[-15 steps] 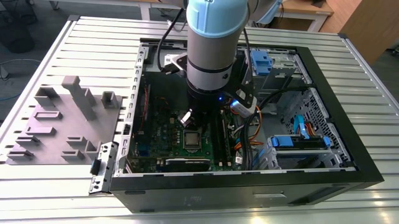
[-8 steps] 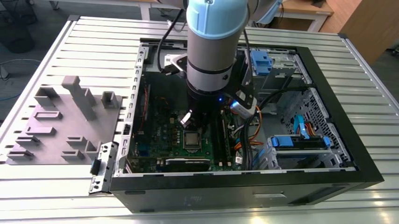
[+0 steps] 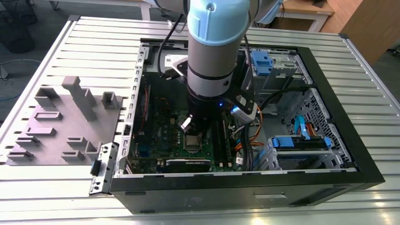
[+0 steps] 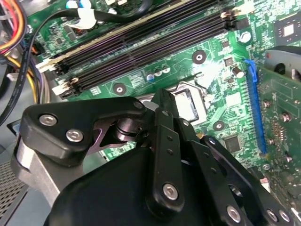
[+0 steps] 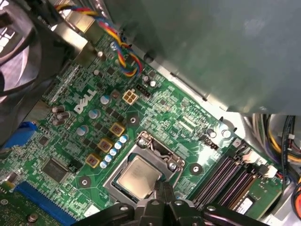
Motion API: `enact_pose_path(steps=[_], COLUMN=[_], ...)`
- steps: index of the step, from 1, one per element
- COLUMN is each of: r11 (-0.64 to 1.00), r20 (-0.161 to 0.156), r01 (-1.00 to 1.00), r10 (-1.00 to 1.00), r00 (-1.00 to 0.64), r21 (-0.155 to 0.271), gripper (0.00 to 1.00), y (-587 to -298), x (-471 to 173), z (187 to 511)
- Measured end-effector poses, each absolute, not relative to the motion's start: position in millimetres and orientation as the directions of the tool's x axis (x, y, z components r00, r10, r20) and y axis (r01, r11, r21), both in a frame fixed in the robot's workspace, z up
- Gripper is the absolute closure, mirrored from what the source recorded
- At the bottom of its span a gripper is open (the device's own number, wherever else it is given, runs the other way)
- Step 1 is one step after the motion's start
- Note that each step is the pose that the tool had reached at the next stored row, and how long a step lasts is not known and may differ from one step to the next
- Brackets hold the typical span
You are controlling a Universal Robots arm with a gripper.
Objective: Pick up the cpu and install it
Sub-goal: 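Install the first cpu locking lever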
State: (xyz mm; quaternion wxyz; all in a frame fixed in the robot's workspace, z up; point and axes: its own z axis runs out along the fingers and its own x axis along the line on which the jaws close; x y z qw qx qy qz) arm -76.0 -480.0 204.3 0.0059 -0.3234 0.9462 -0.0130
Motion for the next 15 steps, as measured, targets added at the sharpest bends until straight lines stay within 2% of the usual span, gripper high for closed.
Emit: enact_pose_path(steps=[15], r11=[0.791], r20=[-0.002], r01=[-0.611], r10=[-0.611], r00=[-0.791], r21=[-0.028], gripper=[0.89], y=[-489.2], x=[-74.0], z=[202.4])
